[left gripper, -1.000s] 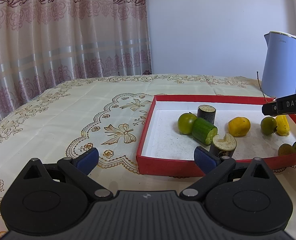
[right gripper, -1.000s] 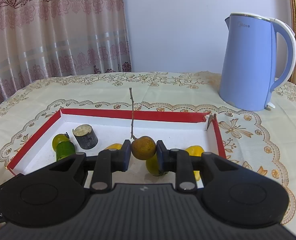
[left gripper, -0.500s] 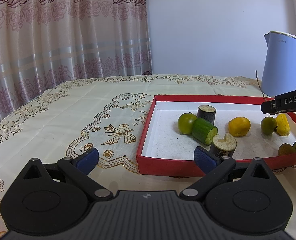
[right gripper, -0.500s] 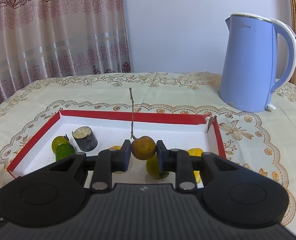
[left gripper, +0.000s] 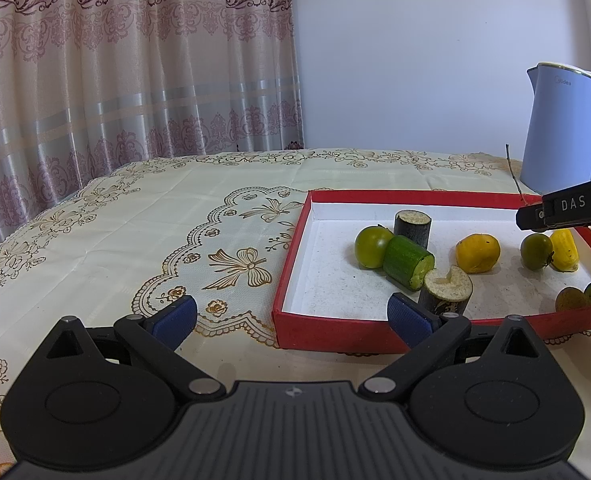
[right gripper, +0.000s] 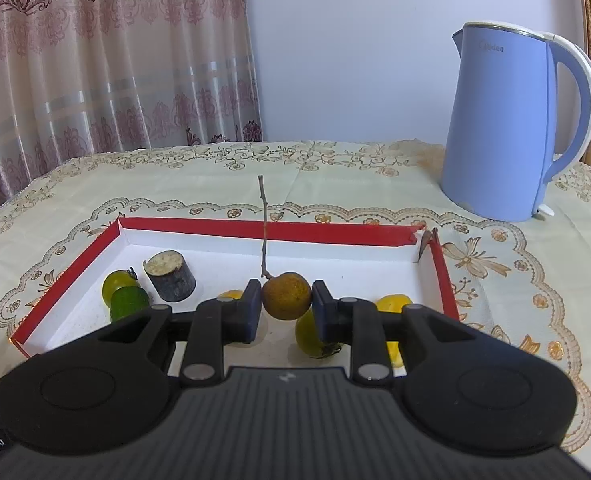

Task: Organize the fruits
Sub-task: 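Hold the brown fruit above the tray with the right tool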

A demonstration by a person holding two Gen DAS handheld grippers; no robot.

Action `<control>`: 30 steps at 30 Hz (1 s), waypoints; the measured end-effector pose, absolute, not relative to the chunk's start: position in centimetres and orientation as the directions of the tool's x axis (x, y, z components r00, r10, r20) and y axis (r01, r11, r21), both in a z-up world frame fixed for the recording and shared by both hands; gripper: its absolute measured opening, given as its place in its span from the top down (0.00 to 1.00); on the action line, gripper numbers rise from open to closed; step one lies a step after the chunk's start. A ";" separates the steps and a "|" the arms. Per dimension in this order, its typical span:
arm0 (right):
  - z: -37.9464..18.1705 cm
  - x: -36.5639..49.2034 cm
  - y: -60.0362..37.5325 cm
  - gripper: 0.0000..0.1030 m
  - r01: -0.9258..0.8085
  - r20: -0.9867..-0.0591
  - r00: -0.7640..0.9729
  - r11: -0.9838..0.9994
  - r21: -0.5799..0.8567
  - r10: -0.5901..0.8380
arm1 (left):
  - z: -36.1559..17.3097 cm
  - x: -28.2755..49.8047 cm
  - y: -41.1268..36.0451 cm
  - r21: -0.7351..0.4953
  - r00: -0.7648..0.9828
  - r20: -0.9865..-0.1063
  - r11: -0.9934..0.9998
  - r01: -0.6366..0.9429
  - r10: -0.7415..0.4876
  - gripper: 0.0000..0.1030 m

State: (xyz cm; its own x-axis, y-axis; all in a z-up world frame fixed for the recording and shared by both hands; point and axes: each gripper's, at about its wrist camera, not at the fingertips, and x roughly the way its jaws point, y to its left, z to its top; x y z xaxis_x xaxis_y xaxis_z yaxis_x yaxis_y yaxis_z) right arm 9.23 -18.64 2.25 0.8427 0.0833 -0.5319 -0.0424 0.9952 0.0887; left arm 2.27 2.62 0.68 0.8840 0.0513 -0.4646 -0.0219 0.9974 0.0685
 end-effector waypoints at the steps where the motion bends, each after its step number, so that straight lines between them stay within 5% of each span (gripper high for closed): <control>1: 2.2 9.3 -18.6 0.75 -0.043 -0.532 0.842 0.995 0.089 0.084 | 0.7 2.2 2.6 0.069 0.884 -0.464 0.997 -0.022 0.052 0.01; 30: 2.0 9.5 -18.5 0.75 -0.039 -0.537 0.840 0.995 0.087 0.080 | 0.7 2.2 2.6 0.070 0.885 -0.463 0.997 -0.022 0.053 0.01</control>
